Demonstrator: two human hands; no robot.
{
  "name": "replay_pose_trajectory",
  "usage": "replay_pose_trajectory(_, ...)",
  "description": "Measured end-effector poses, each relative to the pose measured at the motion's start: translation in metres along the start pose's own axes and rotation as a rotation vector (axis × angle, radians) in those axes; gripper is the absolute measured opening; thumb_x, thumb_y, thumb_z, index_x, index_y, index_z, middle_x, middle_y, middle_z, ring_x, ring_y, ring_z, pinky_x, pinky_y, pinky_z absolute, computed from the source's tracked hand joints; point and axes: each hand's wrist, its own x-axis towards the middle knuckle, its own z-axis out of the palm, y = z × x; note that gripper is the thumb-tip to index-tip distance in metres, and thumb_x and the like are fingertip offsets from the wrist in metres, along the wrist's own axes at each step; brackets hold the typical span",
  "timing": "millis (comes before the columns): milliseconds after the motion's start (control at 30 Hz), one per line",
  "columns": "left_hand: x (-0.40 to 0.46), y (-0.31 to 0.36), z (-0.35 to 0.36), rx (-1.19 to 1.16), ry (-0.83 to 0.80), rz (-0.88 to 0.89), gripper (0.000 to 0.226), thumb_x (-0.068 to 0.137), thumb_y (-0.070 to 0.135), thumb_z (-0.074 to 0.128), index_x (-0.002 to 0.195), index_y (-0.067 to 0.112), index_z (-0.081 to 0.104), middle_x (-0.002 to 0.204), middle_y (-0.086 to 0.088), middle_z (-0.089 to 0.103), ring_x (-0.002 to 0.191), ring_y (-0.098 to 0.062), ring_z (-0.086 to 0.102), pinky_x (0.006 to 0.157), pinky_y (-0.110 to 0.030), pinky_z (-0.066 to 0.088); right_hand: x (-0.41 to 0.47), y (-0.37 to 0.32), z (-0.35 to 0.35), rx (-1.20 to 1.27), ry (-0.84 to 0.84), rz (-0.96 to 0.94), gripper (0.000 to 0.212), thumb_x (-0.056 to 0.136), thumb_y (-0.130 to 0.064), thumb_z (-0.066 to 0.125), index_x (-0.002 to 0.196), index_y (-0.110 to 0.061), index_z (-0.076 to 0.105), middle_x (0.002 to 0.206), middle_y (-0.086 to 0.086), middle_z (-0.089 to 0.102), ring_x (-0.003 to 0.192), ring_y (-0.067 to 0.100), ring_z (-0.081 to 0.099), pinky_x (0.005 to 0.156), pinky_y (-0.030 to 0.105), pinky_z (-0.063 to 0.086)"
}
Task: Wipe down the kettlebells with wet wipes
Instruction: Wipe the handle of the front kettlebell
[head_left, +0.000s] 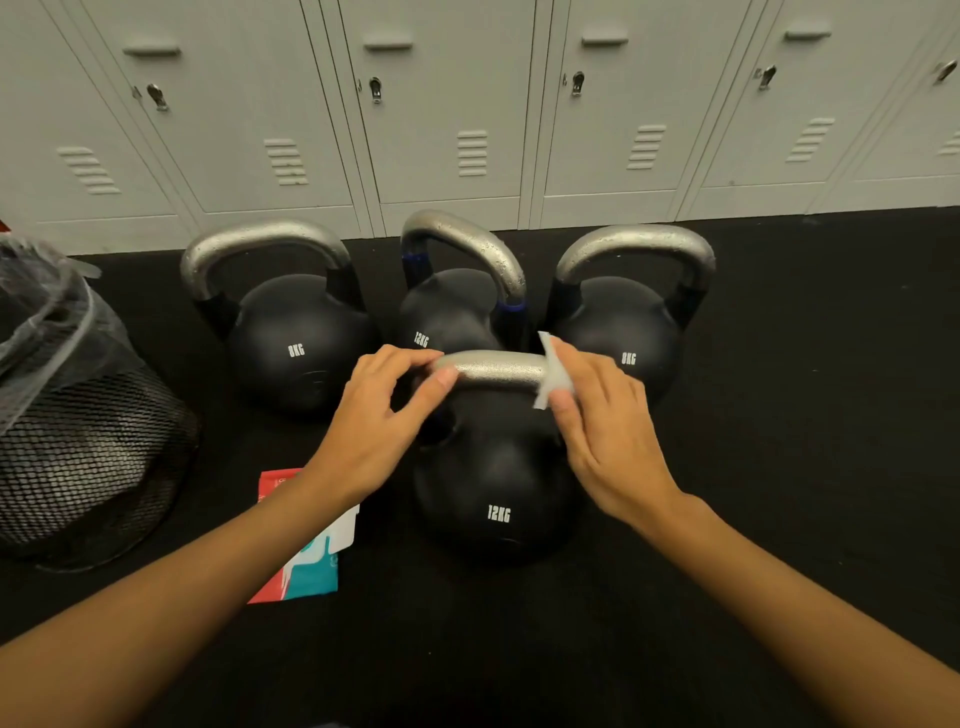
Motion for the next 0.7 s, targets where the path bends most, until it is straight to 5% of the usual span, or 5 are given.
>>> replay_pose_trajectory(133,0.002,-0.001,0.001,-0.048,0.017,-0.019,0.054,0.089,0.057,0.033,0.114,0.023,0.065,0.101,0.014,0.059,0.105,-0.005,0.048,0.092,-0.014,0.034,0.039,-0.038,-0.006,-0.320,-0.074,-0.068,0.047,0.102,-0.045,0.022,0.121,-0.024,0.061,0.093,-0.003,0.063,0.085,0.022,0.060,0.084,0.038,0.038)
replay_pose_trajectory(233,0.004,-0.001,0.000,-0.033,0.011,-0.040,0.041,0.097,0.047,0.032,0.110,0.029,0.066,0.098,0.014,0.059,0.104,-0.005,0.048,0.090,-0.012,0.032,0.063,-0.056,-0.005,-0.359,-0.262,-0.084,0.038,0.106,-0.042,0.025,0.094,-0.020,0.054,0.087,0.003,0.064,0.082,0.033,0.061,0.077,0.042,0.043)
replay_pose_trajectory(367,0.006,-0.003,-0.005,0.000,0.070,-0.060,0.039,0.102,0.043,0.028,0.117,0.030,0.061,0.110,0.014,0.061,0.114,-0.004,0.046,0.098,-0.022,0.031,0.078,-0.065,-0.012,-0.332,-0.461,0.015,0.036,0.106,-0.042,0.022,0.098,-0.021,0.051,0.107,0.011,0.064,0.097,0.041,0.058,0.074,0.039,0.037)
replay_pose_trajectory(500,0.002,-0.011,-0.012,0.022,0.117,-0.132,0.040,0.103,0.036,0.028,0.131,0.023,0.054,0.121,0.012,0.054,0.120,-0.006,0.041,0.101,-0.021,0.026,0.078,-0.048,-0.033,-0.170,-0.661,0.173,0.041,0.108,-0.034,0.020,0.141,-0.026,0.043,0.143,0.006,0.050,0.125,0.035,0.048,0.102,0.045,0.037)
replay_pose_trajectory(700,-0.003,-0.025,-0.032,0.103,0.106,-0.155,0.035,0.101,0.037,0.034,0.123,0.023,0.057,0.121,0.006,0.055,0.115,-0.008,0.043,0.096,-0.022,0.030,0.096,-0.058,-0.034,0.046,-0.839,0.142,0.041,0.106,-0.047,0.022,0.116,-0.033,0.059,0.121,-0.002,0.062,0.118,0.025,0.051,0.104,0.036,0.034)
